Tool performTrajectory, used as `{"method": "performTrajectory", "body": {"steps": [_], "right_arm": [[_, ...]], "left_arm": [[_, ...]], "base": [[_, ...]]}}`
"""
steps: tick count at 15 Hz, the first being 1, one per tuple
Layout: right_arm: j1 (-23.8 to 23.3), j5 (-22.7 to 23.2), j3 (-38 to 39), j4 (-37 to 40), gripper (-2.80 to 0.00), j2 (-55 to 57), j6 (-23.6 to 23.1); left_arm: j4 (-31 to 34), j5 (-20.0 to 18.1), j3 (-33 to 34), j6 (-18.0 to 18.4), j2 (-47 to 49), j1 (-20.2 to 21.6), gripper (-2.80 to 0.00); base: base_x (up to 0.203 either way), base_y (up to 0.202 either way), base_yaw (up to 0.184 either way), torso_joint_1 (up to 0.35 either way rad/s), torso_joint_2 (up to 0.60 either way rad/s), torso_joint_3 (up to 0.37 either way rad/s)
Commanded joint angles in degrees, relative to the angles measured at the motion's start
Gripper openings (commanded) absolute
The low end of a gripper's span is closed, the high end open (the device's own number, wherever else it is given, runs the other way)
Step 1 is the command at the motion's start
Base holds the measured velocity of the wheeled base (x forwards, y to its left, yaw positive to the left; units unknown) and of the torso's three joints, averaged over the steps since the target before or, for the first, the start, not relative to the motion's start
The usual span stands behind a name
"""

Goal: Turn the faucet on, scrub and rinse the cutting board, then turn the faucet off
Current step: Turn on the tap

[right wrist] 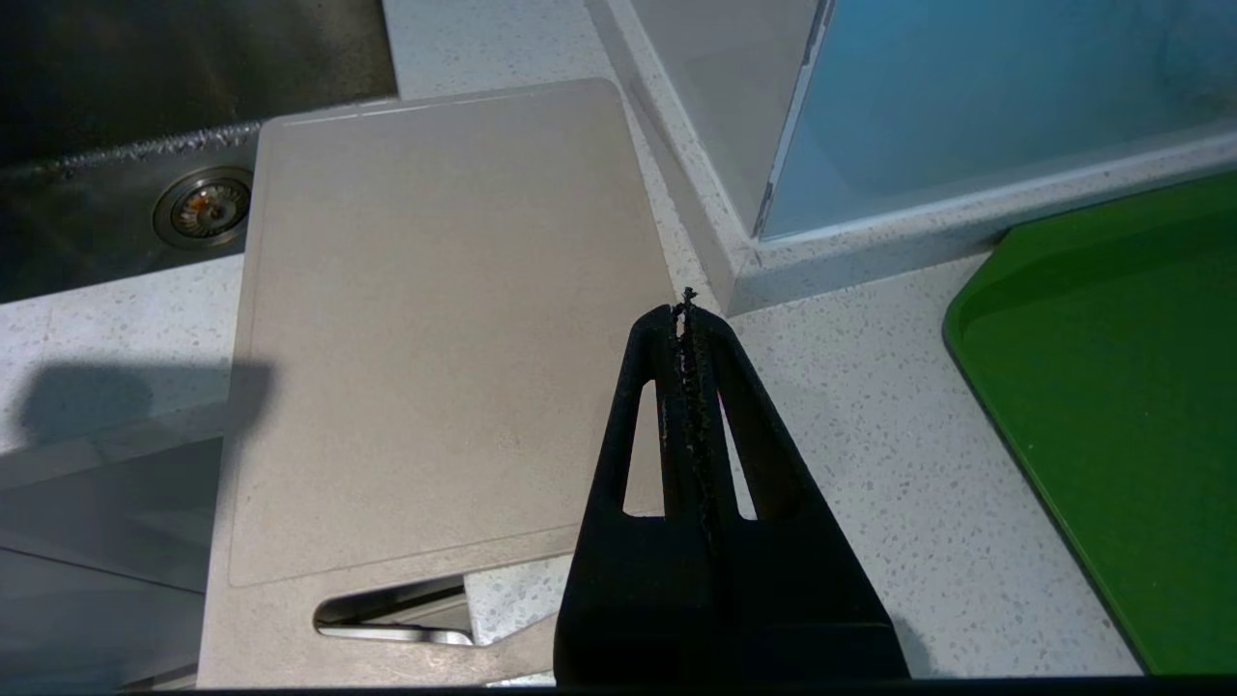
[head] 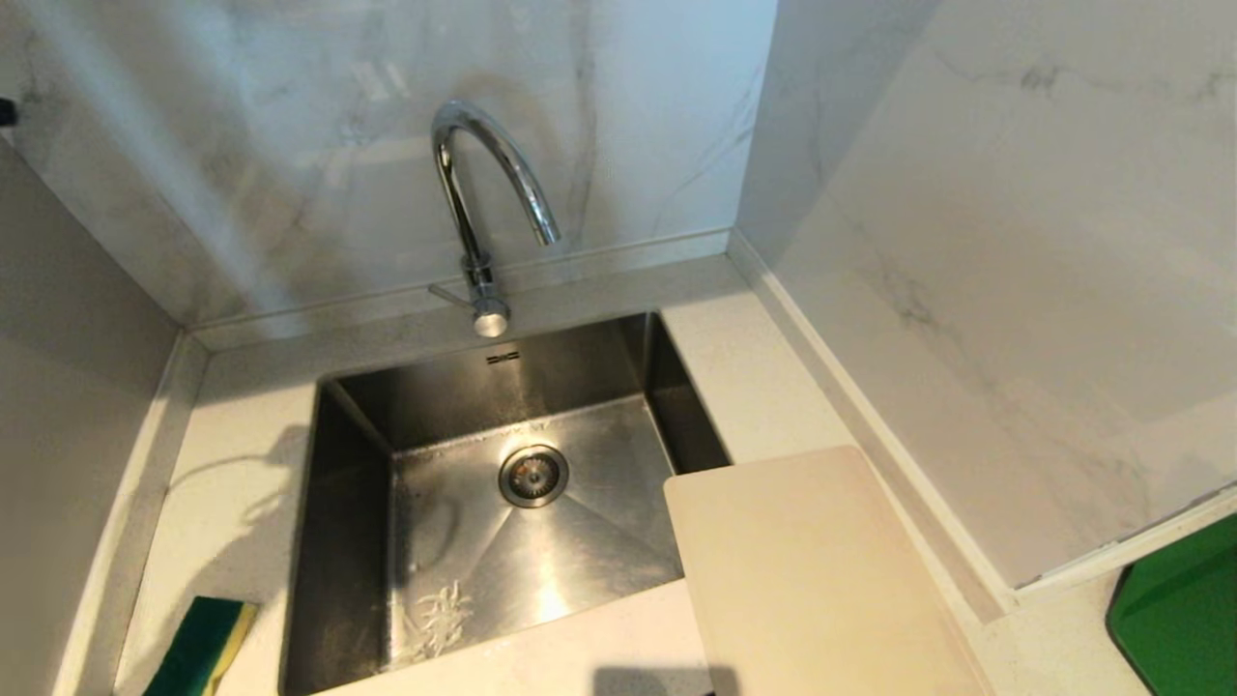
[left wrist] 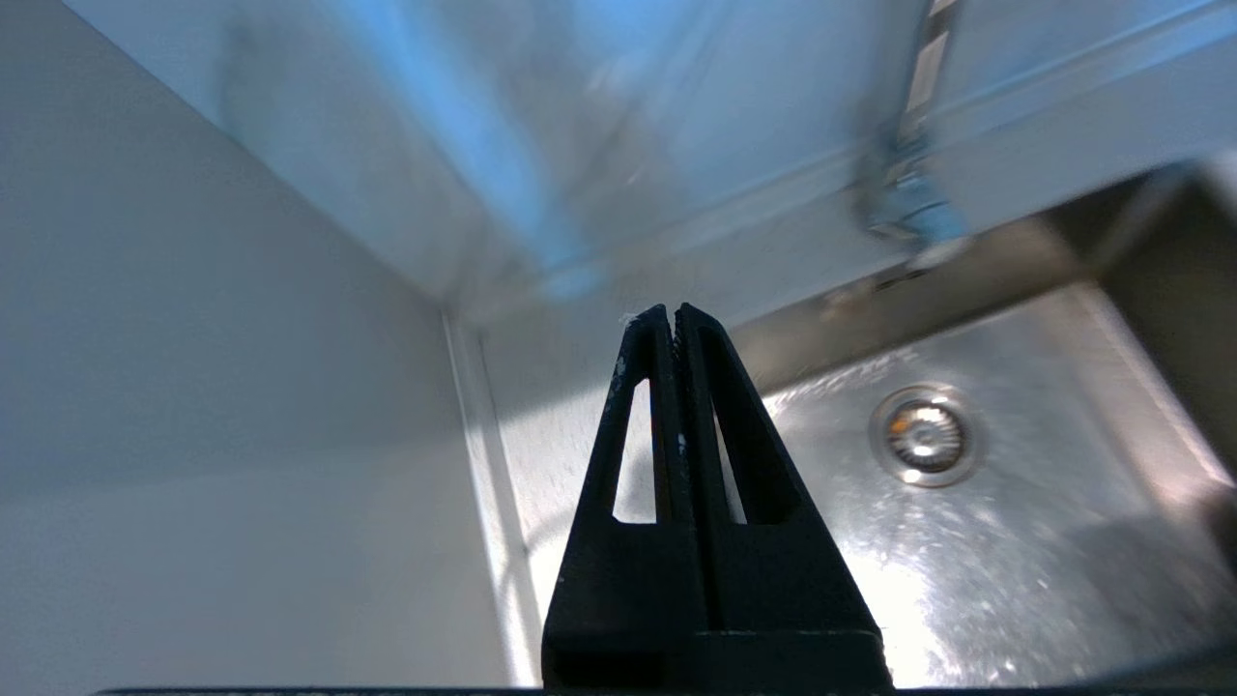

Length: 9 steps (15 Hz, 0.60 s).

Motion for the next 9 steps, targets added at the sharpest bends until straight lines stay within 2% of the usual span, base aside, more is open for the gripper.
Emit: {"method": "performTrajectory", "body": {"steps": [1, 4, 7, 9], "right_arm": [[0.04, 0.02, 0.00, -0.02, -2.80, 0.03, -0.04], [0.04, 0.02, 0.00, -0.02, -2.80, 0.05, -0.04], [0.04, 0.02, 0.00, -0.02, -2.80, 0.09, -0.04], [0.01, 0.02, 0.00, -0.02, -2.80, 0.04, -0.04]], "left_arm": [[0.56, 8.34, -6.96, -2.67, 15.59, -4.12, -2.80], [1.09, 10.84, -15.15, -6.78, 26.75, -4.12, -2.80], [0.98, 11.42, -18.09, -9.16, 35.08, -0.69, -2.80], [0.59, 11.33, -18.51, -12.36, 39.72, 1.25, -2.80]], "base": [[0.000, 0.000, 0.000, 0.000, 0.00, 0.000], [0.000, 0.000, 0.000, 0.000, 0.00, 0.000], [0.000, 0.000, 0.000, 0.000, 0.00, 0.000], [0.000, 0.000, 0.000, 0.000, 0.00, 0.000]]}}
